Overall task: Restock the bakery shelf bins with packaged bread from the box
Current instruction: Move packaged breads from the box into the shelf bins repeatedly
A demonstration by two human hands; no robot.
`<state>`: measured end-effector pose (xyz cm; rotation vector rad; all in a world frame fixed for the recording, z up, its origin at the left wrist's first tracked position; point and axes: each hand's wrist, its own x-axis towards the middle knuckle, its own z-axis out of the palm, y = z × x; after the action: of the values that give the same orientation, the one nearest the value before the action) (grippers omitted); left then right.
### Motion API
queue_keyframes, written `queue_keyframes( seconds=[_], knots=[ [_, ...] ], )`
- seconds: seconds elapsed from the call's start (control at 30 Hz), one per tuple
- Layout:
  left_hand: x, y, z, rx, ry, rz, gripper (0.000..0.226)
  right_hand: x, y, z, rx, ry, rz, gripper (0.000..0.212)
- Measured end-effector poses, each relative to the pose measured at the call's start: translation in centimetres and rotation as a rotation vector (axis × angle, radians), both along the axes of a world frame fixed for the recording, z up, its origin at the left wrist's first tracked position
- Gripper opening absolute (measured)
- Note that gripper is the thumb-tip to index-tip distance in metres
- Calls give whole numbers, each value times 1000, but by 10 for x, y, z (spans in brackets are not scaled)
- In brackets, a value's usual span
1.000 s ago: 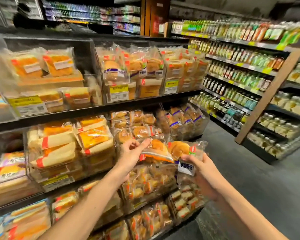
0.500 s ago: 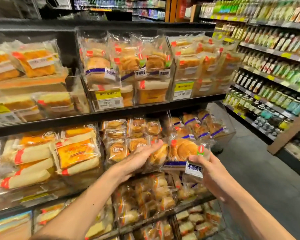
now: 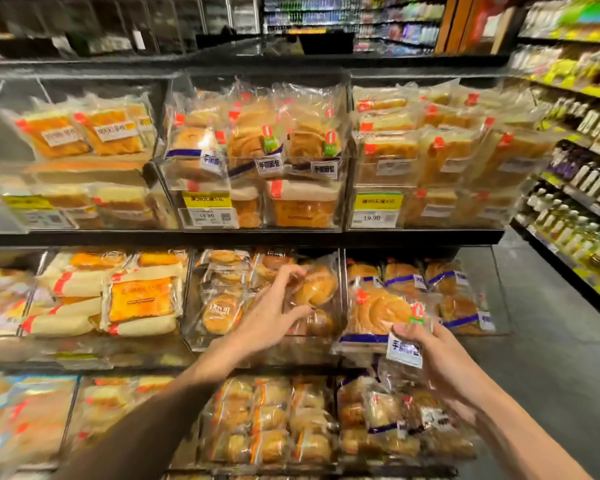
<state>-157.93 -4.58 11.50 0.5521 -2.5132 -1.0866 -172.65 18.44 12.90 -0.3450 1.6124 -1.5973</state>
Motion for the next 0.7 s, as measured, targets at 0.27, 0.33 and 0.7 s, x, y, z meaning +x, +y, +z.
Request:
queue_keyframes(
  seconds=[0.27,0.33,0.7],
  knots=[
    [-32,-46,-45,-719,-43,-143,60,-17,9,0,-74,-66,-18,62],
    [-37,-51,-47,-763,-75,-74,74,-16,7,-2,-72,-70,-22,61],
    [-57,-61,-53,-873,-237,70,77,-12,-9,-1,-97,-90,-30,55]
  ],
)
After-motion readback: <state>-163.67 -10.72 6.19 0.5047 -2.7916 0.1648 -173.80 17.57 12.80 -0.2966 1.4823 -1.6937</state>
